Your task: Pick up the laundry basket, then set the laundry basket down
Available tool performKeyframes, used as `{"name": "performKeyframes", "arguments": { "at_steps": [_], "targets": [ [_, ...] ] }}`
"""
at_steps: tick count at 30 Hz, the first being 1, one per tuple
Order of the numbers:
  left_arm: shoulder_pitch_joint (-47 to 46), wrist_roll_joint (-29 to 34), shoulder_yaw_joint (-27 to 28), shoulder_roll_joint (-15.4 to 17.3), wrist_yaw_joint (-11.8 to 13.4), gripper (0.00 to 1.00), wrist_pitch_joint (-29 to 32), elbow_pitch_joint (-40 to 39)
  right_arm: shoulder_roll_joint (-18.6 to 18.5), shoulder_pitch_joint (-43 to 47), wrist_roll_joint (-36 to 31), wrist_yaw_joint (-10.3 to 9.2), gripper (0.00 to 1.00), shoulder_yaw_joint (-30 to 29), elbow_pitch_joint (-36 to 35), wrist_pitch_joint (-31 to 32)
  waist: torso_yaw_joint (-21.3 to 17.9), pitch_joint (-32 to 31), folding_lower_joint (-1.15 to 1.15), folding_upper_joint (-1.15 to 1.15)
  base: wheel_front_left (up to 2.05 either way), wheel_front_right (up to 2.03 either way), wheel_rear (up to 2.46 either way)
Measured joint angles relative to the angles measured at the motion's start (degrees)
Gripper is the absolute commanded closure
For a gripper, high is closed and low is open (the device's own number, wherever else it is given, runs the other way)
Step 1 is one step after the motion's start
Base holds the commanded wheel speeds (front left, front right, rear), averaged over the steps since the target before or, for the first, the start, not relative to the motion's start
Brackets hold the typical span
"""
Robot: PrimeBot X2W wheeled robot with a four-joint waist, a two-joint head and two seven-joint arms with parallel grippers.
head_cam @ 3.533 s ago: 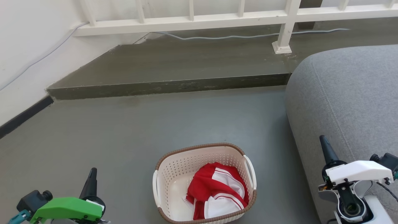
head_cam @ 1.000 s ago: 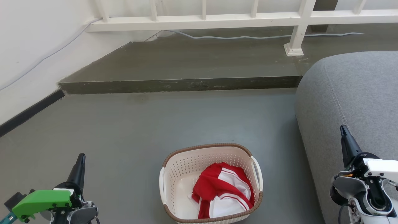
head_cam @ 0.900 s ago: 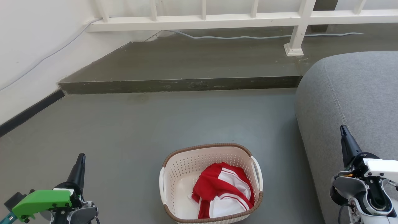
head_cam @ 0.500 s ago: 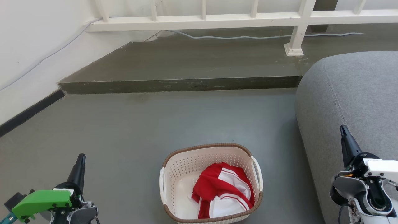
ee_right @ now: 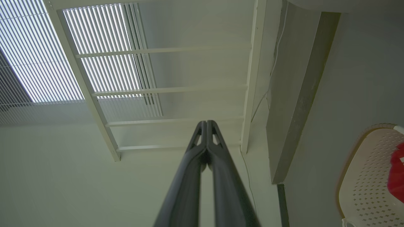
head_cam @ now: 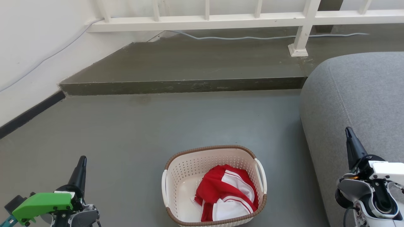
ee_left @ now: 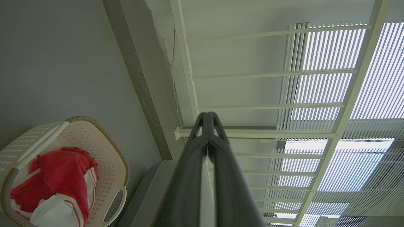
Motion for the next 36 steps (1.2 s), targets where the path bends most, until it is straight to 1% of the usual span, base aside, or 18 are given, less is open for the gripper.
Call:
{"name": "performKeyframes", "arguments": {
  "at_steps": [36],
  "targets": [
    [0.0,0.0,0.1,0.0,-0.1,1.0,0.0,0.1,0.1,0.0,0.0,0.0,1.0,-0.1,0.1,0.3,0.0,0.0,0.0,0.0,0.0,0.0,0.0]
  ]
}}
